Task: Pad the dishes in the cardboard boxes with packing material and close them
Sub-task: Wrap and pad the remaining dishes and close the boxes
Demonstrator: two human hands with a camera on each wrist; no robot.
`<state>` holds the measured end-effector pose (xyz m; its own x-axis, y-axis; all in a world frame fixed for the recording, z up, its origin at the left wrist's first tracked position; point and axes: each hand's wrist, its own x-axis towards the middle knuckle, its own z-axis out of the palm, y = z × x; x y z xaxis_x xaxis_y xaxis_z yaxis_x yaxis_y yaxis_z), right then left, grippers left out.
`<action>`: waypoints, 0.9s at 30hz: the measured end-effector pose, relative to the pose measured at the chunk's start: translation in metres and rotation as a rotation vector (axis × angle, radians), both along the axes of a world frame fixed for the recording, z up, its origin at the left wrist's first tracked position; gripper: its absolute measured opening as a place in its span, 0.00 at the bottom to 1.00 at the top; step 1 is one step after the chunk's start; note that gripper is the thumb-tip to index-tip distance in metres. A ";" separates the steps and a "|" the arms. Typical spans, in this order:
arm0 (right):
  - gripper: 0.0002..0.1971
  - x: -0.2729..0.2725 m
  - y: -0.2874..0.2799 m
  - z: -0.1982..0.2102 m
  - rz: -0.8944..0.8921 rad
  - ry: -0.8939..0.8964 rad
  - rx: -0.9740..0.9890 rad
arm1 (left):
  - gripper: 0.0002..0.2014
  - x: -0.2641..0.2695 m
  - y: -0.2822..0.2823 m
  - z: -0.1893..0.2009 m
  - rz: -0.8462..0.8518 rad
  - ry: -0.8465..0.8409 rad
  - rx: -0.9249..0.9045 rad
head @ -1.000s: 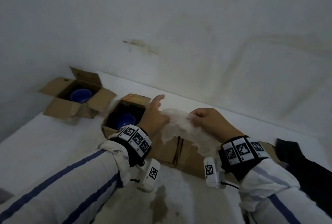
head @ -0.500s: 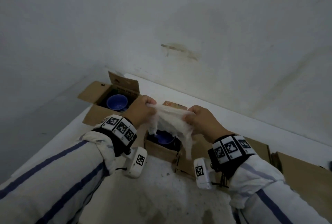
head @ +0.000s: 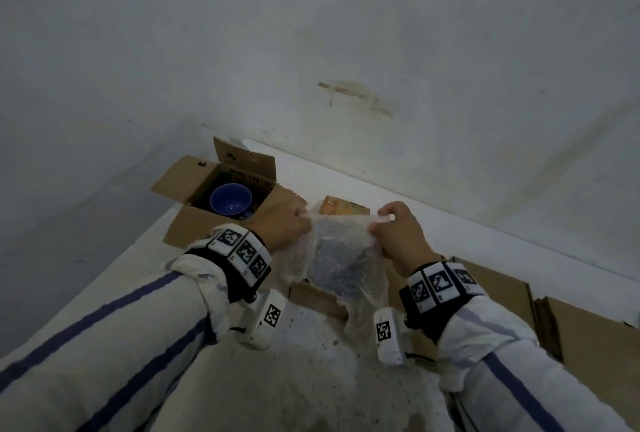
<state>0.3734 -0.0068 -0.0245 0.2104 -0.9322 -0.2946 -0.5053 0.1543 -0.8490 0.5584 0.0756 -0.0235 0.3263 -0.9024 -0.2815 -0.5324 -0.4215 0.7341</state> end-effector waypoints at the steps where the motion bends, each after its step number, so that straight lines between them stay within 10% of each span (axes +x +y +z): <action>1: 0.11 0.001 0.000 -0.005 0.021 0.070 -0.052 | 0.06 -0.002 0.001 -0.006 0.000 -0.048 -0.037; 7: 0.05 0.004 0.003 -0.018 0.226 0.421 -0.332 | 0.10 -0.012 0.006 -0.013 -0.092 -0.546 -0.203; 12: 0.08 0.008 0.004 -0.025 0.303 0.562 -0.515 | 0.02 -0.024 0.002 -0.017 -0.372 -0.469 0.099; 17: 0.14 0.015 0.006 -0.021 0.495 0.694 -0.600 | 0.21 -0.024 -0.003 -0.022 -0.446 -0.574 0.073; 27: 0.11 0.023 0.008 -0.027 0.837 1.063 -0.531 | 0.19 -0.026 -0.005 -0.033 -0.523 -0.800 0.087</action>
<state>0.3963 0.0012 -0.0516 0.6429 -0.6954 -0.3212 -0.7026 -0.7024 0.1144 0.5328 0.0701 -0.0561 0.0132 -0.9747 -0.2232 -0.9985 -0.0246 0.0483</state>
